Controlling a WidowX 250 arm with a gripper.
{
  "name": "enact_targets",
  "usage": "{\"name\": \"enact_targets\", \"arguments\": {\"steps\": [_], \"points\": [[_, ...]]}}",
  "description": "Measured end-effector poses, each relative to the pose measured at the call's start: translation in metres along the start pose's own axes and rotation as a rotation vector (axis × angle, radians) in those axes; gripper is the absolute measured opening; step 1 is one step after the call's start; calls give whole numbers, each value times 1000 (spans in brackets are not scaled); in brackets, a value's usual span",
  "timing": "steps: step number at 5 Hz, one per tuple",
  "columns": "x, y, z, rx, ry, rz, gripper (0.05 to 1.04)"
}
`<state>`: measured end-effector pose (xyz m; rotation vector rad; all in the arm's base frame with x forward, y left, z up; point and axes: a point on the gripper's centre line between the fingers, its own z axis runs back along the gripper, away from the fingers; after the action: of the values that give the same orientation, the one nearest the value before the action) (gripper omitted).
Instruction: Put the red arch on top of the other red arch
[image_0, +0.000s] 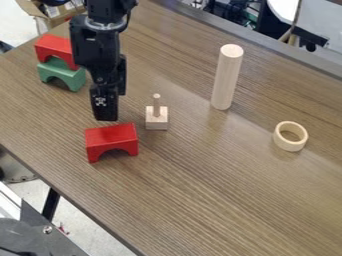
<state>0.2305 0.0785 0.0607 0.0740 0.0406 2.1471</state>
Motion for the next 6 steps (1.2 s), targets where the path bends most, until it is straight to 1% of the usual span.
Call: {"name": "enact_targets", "arguments": {"steps": [1,2,3,5,6], "points": [[1,4,-6,26,-6,2,999],[-2,7,-10,33,-3,19,999],[-3,12,-15,49,-1,39,999],[-5,20,-20,77,22,103,1000],[-5,26,-20,75,29,140,1000]]}}
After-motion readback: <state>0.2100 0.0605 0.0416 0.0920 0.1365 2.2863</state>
